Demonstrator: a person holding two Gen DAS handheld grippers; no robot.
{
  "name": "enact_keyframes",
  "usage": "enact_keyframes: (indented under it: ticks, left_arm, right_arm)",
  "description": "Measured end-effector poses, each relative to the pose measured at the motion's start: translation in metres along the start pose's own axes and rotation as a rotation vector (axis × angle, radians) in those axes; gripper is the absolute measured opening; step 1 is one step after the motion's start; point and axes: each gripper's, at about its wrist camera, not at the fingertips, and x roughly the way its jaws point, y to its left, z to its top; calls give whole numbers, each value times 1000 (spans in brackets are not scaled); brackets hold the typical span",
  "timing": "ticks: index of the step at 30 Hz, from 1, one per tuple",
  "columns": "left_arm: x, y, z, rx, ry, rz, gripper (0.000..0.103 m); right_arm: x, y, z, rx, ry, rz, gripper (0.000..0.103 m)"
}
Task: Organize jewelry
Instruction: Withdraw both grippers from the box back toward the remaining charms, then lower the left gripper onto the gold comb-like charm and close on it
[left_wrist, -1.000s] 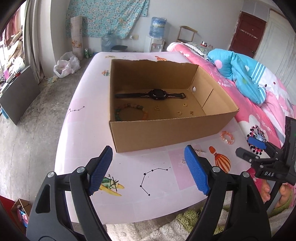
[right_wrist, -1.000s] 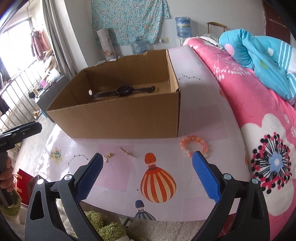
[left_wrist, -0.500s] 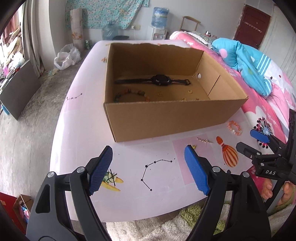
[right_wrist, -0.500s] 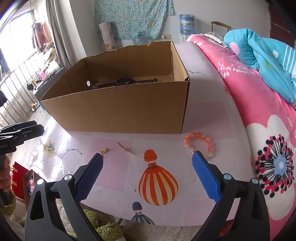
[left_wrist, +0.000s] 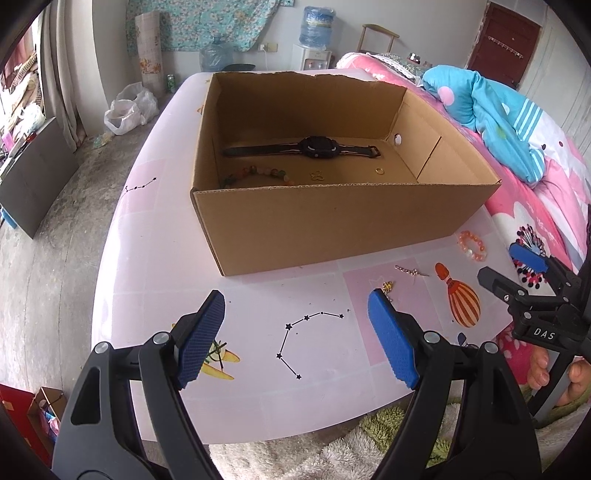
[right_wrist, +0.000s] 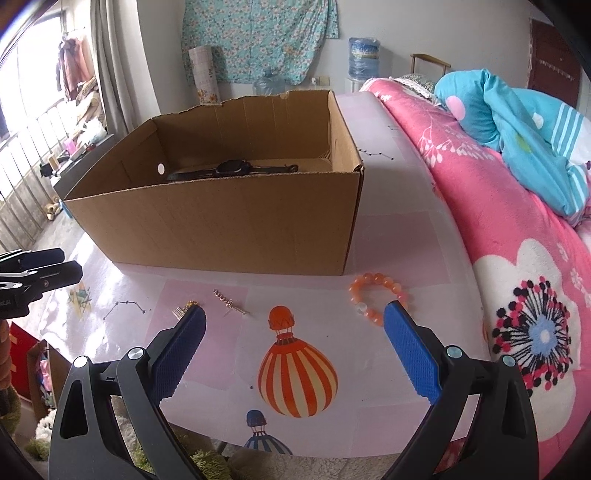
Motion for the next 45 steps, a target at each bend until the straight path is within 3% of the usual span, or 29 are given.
enact_keyframes:
  ticks: [6, 12, 21, 29, 37, 45]
  left_arm:
    - [2, 3, -4, -16, 0, -11, 76]
    - [3, 1, -10, -13, -14, -24, 76]
    - [17, -16, -28, 49, -10, -37, 76]
    - [31, -48, -31, 172, -33, -70, 76]
    - [50, -84, -28, 331, -34, -62, 60]
    - [67, -91, -25, 339, 22, -89, 38]
  right_arm:
    - [-9, 4, 1, -36, -71, -53, 96]
    - [-21, -6, -10, -29, -119, -18, 96]
    - [-5, -22, -37, 110, 10, 63, 96]
    - [1, -21, -37, 185, 27, 165, 95]
    - [15, -3, -45, 129, 86, 190, 65]
    - [22, 13, -46, 33, 86, 194, 51]
